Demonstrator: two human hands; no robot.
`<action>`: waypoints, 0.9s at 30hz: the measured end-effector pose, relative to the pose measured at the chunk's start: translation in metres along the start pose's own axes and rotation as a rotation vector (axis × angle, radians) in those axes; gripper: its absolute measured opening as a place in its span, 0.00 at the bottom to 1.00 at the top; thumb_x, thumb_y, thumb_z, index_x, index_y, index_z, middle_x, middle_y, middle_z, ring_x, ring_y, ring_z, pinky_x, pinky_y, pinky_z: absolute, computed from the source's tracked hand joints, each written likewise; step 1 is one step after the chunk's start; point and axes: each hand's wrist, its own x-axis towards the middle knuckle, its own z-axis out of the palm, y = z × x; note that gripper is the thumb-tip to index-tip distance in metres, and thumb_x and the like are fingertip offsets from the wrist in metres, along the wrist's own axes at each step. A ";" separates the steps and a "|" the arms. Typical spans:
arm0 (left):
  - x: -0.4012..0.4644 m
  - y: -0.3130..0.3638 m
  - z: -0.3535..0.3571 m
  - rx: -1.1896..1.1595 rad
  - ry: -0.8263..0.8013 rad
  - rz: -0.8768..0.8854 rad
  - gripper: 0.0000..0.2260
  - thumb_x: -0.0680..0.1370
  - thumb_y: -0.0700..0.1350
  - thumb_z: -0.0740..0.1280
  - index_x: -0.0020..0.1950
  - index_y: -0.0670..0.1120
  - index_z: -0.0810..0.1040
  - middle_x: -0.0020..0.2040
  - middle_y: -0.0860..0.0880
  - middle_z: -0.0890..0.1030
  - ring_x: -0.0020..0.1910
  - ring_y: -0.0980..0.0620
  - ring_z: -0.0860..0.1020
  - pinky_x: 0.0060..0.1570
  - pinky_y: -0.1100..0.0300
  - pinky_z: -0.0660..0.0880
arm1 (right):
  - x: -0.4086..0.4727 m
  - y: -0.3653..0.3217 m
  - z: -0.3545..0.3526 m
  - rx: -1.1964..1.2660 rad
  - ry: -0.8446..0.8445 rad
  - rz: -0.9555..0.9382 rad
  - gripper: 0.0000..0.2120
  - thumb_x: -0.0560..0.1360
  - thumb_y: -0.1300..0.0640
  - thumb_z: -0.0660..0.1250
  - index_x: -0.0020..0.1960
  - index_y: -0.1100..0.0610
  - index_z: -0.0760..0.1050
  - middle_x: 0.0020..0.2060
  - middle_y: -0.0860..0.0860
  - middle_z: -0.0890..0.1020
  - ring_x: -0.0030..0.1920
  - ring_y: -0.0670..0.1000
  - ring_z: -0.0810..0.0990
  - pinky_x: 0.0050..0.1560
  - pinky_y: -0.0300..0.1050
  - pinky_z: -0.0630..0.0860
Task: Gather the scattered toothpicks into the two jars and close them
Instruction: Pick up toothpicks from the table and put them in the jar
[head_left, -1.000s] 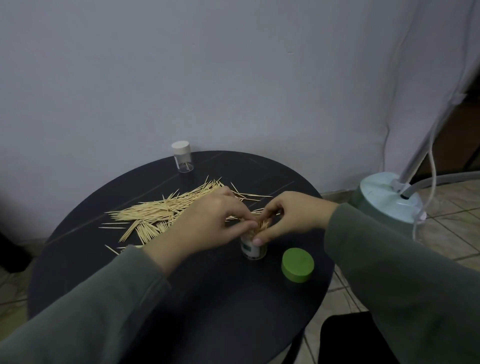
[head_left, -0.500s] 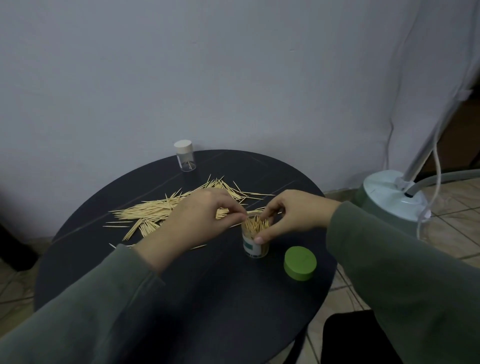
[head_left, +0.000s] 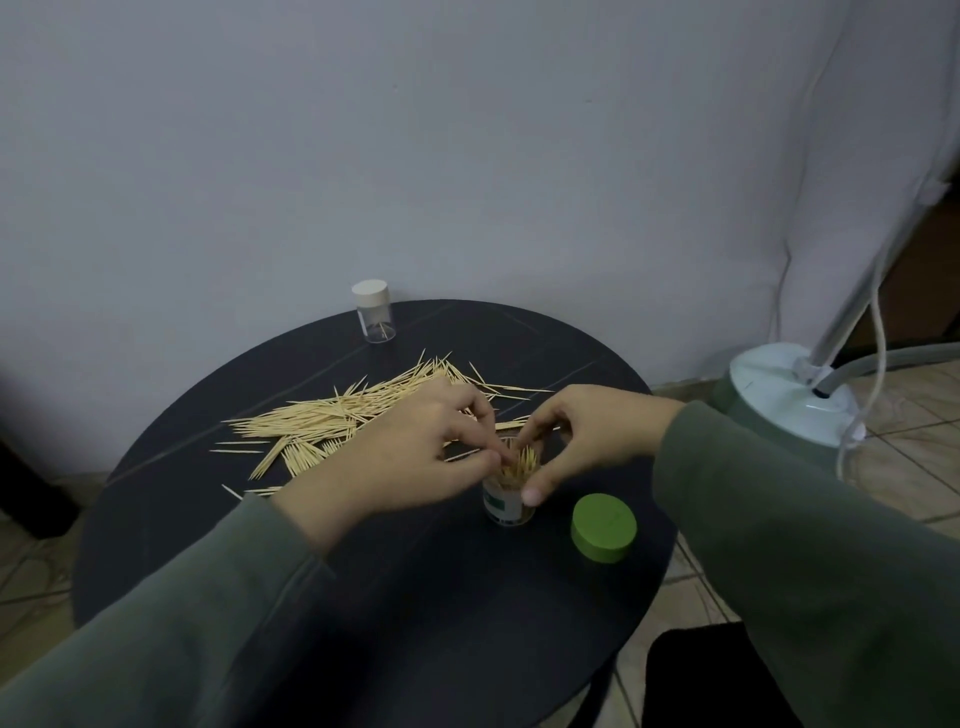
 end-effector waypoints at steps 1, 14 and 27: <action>0.000 0.001 -0.001 -0.036 -0.017 -0.027 0.10 0.78 0.55 0.62 0.51 0.59 0.84 0.50 0.59 0.74 0.53 0.60 0.69 0.52 0.62 0.68 | -0.001 0.001 -0.002 -0.014 -0.031 0.005 0.29 0.65 0.42 0.77 0.64 0.46 0.75 0.53 0.43 0.78 0.44 0.39 0.74 0.41 0.33 0.67; 0.002 -0.035 0.041 0.242 0.056 -0.435 0.12 0.76 0.58 0.67 0.58 0.58 0.78 0.54 0.57 0.73 0.56 0.56 0.72 0.52 0.61 0.73 | 0.038 0.017 0.013 -0.140 0.117 0.111 0.08 0.74 0.53 0.70 0.53 0.50 0.80 0.47 0.45 0.79 0.51 0.46 0.77 0.56 0.44 0.77; 0.012 -0.056 0.044 0.421 0.095 -0.465 0.14 0.81 0.56 0.59 0.64 0.55 0.77 0.60 0.56 0.76 0.58 0.52 0.71 0.50 0.56 0.74 | 0.060 0.035 0.007 -0.137 0.290 0.107 0.10 0.75 0.51 0.70 0.56 0.48 0.79 0.50 0.45 0.80 0.53 0.46 0.78 0.58 0.46 0.75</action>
